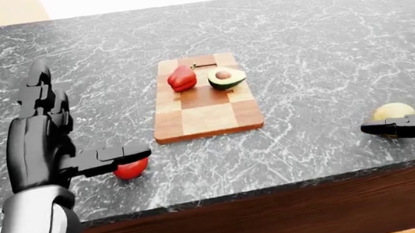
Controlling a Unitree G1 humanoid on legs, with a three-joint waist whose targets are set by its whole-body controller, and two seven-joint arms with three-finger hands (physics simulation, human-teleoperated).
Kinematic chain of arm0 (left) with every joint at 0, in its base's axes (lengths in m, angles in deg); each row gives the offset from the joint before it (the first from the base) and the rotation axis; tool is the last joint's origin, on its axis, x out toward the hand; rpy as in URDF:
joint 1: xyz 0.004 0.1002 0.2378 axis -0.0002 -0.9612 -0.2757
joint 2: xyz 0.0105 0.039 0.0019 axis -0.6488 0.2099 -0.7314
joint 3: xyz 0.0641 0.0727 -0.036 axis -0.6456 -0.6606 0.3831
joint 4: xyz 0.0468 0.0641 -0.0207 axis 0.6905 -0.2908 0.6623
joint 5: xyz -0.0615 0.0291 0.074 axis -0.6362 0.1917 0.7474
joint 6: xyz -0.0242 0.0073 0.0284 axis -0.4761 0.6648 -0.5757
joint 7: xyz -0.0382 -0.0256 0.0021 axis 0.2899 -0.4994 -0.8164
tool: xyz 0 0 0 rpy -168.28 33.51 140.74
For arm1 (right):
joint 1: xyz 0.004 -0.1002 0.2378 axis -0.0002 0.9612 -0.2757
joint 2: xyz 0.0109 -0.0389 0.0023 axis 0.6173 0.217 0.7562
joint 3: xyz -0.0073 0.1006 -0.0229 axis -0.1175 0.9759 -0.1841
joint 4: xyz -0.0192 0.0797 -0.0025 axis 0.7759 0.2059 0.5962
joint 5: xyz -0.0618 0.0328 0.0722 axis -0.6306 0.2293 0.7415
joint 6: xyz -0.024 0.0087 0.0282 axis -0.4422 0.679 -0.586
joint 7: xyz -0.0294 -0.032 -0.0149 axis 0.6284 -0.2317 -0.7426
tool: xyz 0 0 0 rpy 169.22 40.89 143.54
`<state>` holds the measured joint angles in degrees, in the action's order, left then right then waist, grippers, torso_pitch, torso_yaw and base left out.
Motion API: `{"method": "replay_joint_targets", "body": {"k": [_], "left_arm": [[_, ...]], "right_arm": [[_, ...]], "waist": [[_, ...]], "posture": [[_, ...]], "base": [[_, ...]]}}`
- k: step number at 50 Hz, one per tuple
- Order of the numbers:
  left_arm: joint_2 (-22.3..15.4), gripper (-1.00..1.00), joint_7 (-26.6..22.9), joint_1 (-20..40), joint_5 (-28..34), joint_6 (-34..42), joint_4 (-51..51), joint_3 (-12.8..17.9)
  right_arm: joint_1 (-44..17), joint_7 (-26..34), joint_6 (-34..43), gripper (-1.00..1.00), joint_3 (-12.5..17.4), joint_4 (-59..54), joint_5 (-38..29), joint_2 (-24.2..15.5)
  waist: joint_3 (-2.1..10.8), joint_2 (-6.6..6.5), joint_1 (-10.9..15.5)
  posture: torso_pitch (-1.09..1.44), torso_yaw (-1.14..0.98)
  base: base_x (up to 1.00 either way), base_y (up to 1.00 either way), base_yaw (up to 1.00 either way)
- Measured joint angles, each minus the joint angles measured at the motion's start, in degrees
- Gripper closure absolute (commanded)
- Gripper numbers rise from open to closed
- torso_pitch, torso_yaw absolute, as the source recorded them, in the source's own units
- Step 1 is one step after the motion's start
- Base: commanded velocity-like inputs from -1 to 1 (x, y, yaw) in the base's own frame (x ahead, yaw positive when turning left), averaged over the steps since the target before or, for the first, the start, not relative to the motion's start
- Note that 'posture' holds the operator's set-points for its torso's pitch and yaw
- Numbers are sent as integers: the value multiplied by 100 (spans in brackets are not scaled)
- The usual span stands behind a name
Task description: Place the avocado, onion, tomato and bell pepper on the cutting board.
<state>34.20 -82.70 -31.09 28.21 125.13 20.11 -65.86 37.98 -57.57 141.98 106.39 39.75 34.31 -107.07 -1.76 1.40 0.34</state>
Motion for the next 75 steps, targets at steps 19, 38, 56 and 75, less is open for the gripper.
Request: {"method": "replay_joint_targets", "body": {"k": [19, 38, 56, 75], "left_arm": [[-51, -100, 36, 142, -5, -70, -238, -48], [11, -100, 26, -24, 45, 32, 53, -82], [54, -100, -52, -94, 119, -52, 24, -40], [-40, -100, -99, 49, 63, 164, 98, 47]], "right_arm": [[154, -48, -219, -100, 9, -142, -70, 79], [694, 266, -506, -100, 503, 115, -9, 301], [774, 435, -639, -18, 377, 184, -122, 411], [609, 811, -418, 39, 255, 446, -304, 294]], "waist": [[3, -1, 6], [-11, -6, -6], [2, -2, 0], [-9, -15, -2]], "posture": [[0, 0], [0, 0], [0, 0], [0, 0]], "base": [[0, 0, 0], [0, 0, 0], [0, 0, 0], [0, 0, 0]]}}
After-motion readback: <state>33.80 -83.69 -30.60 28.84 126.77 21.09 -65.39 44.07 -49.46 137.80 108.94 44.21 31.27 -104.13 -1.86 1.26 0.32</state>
